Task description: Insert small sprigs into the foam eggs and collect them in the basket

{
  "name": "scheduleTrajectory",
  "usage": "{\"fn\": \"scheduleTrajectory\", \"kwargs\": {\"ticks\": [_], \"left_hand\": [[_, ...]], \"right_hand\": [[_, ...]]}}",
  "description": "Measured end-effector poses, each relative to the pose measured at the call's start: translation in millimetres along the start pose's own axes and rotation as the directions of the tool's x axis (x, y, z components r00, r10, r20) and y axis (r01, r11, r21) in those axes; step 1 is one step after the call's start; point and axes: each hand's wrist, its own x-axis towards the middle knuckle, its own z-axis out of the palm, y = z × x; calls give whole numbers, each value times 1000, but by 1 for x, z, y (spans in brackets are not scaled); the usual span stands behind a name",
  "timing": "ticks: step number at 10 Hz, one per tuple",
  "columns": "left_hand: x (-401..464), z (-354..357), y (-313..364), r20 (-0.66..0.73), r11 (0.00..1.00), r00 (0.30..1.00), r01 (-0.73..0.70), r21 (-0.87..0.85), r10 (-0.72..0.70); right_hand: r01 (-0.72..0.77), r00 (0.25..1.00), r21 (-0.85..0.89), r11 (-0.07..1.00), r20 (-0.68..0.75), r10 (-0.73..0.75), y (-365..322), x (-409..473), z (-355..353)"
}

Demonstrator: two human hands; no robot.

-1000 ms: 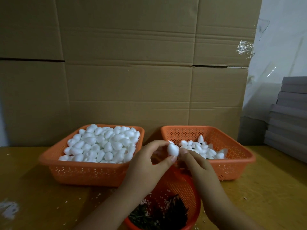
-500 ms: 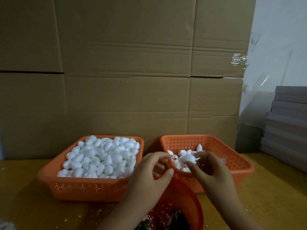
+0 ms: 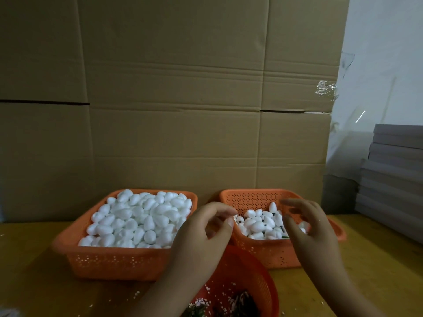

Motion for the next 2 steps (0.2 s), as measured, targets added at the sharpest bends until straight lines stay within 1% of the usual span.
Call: {"fn": "scheduleTrajectory", "kwargs": {"ticks": [1, 2], "left_hand": [[2, -7, 12, -24, 999, 999, -34, -34, 34], [2, -17, 30, -80, 993, 994, -79, -89, 72]], "right_hand": [[43, 999, 64, 997, -6, -43, -15, -3, -3], [64, 998, 129, 990, -20, -62, -31, -5, -7]]}}
